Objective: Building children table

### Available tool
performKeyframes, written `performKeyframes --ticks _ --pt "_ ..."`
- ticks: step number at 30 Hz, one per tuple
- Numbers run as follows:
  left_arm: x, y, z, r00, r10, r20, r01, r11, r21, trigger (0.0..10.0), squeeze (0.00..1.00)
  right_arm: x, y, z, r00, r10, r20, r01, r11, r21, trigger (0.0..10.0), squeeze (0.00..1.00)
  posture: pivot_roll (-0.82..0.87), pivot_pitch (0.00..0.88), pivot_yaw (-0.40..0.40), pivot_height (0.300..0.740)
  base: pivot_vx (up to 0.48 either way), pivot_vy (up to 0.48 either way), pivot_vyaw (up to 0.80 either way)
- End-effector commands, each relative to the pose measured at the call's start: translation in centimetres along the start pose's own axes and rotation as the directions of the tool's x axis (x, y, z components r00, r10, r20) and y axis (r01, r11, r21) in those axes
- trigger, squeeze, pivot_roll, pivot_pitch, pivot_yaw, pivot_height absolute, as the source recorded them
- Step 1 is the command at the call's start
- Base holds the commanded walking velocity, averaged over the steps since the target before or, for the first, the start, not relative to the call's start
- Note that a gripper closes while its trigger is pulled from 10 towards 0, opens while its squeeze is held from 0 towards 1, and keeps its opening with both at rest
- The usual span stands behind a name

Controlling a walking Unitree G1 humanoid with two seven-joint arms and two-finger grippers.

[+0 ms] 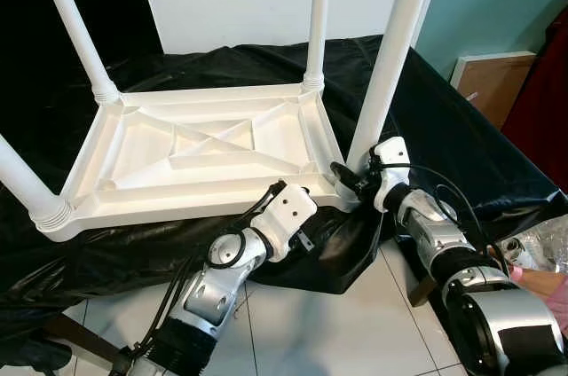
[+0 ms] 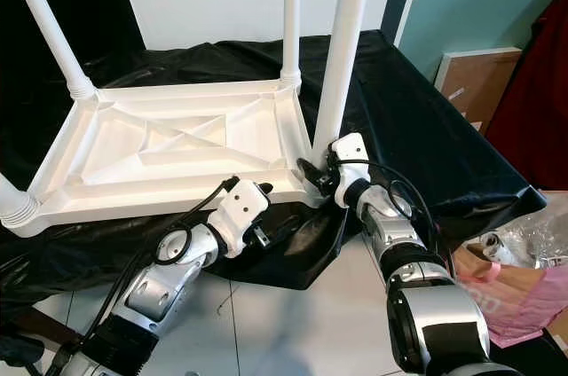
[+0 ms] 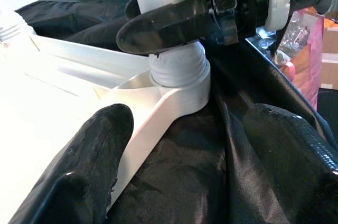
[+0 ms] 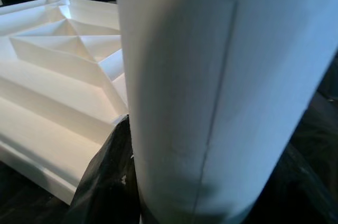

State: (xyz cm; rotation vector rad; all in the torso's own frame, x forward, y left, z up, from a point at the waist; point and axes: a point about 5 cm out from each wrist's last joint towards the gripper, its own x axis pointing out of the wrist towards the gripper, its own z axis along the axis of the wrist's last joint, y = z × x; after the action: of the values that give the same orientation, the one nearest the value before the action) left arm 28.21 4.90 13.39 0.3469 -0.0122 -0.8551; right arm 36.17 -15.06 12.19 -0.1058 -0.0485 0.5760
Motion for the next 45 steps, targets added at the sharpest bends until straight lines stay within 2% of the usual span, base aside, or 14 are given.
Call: performKeyframes --ticks 1,3,4,11,14,19,21,23,26,28,34,35,43,45 --pt "-0.1 -0.2 0.0 1.0 -0.01 -0.011 0.01 1.0 0.006 10.0 0.0 -1.0 0.5 -2.4 0.996 -0.016 -0.09 0.021 0.998 0.062 1.1 0.0 0.01 0.041 -0.018 0.74 0.0 0.0 0.0" --pt "-0.2 -0.1 0.0 1.0 -0.011 -0.011 0.011 1.0 0.006 10.0 0.0 -1.1 0.5 -2.6 0.995 -0.033 -0.097 0.04 0.997 0.072 1.1 0.0 0.01 0.042 -0.017 0.74 0.0 0.0 0.0" --pt "-0.2 0.0 0.0 1.0 -0.009 -0.008 0.009 1.0 0.003 10.0 0.0 -1.0 0.5 -2.7 0.993 -0.095 -0.068 0.105 0.98 0.167 10.0 0.0 0.0 0.047 -0.014 0.74 0.0 0.0 0.0" --pt "-0.2 0.5 0.2 1.0 0.0 -0.007 0.0 1.0 -0.006 10.0 0.0 -0.8 0.6 -2.7 0.966 -0.25 -0.066 0.258 0.944 0.205 10.0 0.0 0.0 0.066 -0.02 0.74 0.0 0.0 0.0" --pt "-0.3 1.0 0.2 1.0 0.009 -0.015 -0.009 1.0 -0.018 10.0 0.0 -0.5 0.8 -3.1 0.887 -0.44 -0.14 0.46 0.865 0.2 10.0 0.0 0.0 0.071 -0.027 0.74 0.0 0.0 0.0" --pt "-0.4 1.2 0.3 1.0 0.022 -0.011 -0.023 0.999 -0.031 10.0 0.0 -0.2 1.3 -3.0 0.855 -0.5 -0.14 0.519 0.832 0.196 10.0 0.0 0.01 0.076 -0.031 0.74 0.0 0.0 0.0" --pt "-0.4 1.4 0.3 0.999 0.037 -0.01 -0.038 0.999 -0.036 10.0 0.0 -0.2 1.6 -3.0 0.778 -0.609 -0.154 0.628 0.759 0.174 10.0 0.0 0.01 0.082 -0.038 0.74 0.0 0.0 0.0" --pt "-0.5 1.4 0.3 0.999 0.05 -0.009 -0.05 0.998 -0.042 10.0 0.0 0.2 2.6 -3.0 0.739 -0.651 -0.171 0.673 0.71 0.207 10.0 0.0 0.02 0.08 -0.046 0.74 0.0 0.0 0.0" --pt "-0.5 1.3 0.3 0.999 0.053 -0.009 -0.053 0.998 -0.044 10.0 0.0 0.4 3.0 -3.0 0.737 -0.652 -0.177 0.676 0.703 0.222 10.0 0.0 0.02 0.08 -0.046 0.74 0.0 0.0 0.0" --pt "-0.5 1.5 0.3 0.997 0.075 -0.009 -0.075 0.996 -0.047 10.0 0.0 0.8 3.2 -2.2 0.773 -0.623 -0.118 0.633 0.744 0.214 10.0 0.0 0.03 0.075 -0.056 0.74 0.0 0.0 0.0" --pt "-0.8 2.0 0.2 0.995 0.104 -0.013 -0.104 0.994 -0.045 10.0 0.0 0.8 3.0 -1.4 0.779 -0.624 -0.062 0.623 0.759 0.187 10.0 0.0 0.03 0.073 -0.056 0.74 0.0 0.0 0.0" --pt "-0.9 2.3 0.1 0.993 0.116 -0.014 -0.116 0.992 -0.041 10.0 0.0 0.8 2.9 -1.3 0.782 -0.622 -0.05 0.619 0.764 0.184 10.0 1.0 0.03 0.073 -0.056 0.74 0.0 0.0 0.0" --pt "-1.1 3.3 0.1 0.989 0.145 -0.027 -0.146 0.989 -0.027 10.0 0.0 0.4 2.6 -0.8 0.796 -0.605 0.0 0.598 0.787 0.153 10.0 1.0 0.02 0.074 -0.056 0.74 0.0 0.0 0.0" --pt "-1.3 4.0 -0.3 0.984 0.173 -0.05 -0.173 0.985 -0.01 10.0 0.0 -0.5 2.5 -1.1 0.822 -0.569 0.023 0.561 0.815 0.146 10.0 1.0 0.02 0.074 -0.058 0.74 0.0 0.0 0.0"
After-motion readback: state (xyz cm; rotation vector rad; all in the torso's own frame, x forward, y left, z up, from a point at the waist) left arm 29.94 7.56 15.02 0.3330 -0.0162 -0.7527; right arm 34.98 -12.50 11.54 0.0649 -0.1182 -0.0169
